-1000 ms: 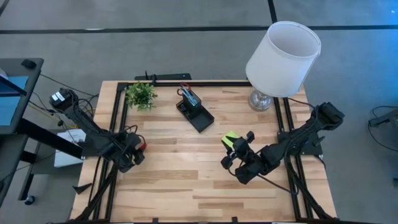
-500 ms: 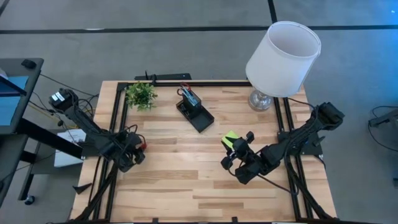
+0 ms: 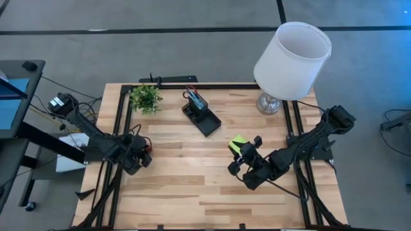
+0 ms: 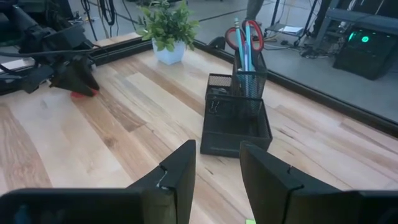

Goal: Pick and place office supplies into organizer
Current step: Put the orange eraser into the desk organizer, then put the red eraser into the desk organizer

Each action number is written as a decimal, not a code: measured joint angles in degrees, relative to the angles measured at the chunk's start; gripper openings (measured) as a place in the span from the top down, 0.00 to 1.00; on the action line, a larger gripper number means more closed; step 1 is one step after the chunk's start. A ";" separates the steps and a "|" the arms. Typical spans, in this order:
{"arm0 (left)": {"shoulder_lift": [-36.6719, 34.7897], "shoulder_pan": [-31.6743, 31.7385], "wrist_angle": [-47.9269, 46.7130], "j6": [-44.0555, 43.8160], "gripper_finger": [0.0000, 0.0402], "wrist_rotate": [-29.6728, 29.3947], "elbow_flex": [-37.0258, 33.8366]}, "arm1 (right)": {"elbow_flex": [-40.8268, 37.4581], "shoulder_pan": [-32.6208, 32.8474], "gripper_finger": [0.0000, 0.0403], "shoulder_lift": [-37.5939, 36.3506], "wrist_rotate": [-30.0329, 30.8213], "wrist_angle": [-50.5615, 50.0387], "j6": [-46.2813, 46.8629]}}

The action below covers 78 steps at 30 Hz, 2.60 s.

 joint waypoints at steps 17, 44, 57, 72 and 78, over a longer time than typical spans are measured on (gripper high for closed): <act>0.20 13.82 2.62 9.41 0.97 -8.10 4.26 | 0.00 -1.58 0.70 0.00 -0.02 0.09 -0.02; 0.11 16.68 26.68 23.24 0.75 6.28 4.48 | 0.00 -1.43 0.70 0.00 -0.09 0.16 -1.49; 2.29 14.89 41.77 28.29 0.74 -3.08 5.70 | 0.02 -2.06 0.70 0.00 0.00 0.14 -1.60; 10.61 1.33 31.08 8.01 0.81 -4.26 10.12 | 0.02 -2.00 0.70 0.02 -0.31 0.53 -2.89; 15.39 -5.06 26.10 -5.49 0.90 -9.38 10.08 | 0.02 -1.46 0.70 0.02 -0.63 0.79 -2.89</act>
